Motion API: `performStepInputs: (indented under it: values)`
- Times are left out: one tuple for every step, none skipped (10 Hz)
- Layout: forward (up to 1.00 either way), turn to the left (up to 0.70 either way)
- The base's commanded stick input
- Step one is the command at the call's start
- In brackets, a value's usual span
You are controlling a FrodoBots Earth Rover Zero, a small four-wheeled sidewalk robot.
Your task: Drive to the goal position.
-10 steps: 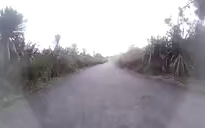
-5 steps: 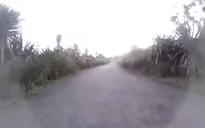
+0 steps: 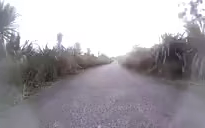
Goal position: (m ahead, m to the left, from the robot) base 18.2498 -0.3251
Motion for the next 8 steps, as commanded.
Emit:
performStepInputs:
  values:
    - [0.85,-0.13]
    - [0.85,-0.22]
    - [0.85,-0.30]
    - [0.85,-0.34]
    - [0.85,-0.34]
    - [0.85,-0.34]
    - [0.85,-0.34]
    - [0.85,-0.34]
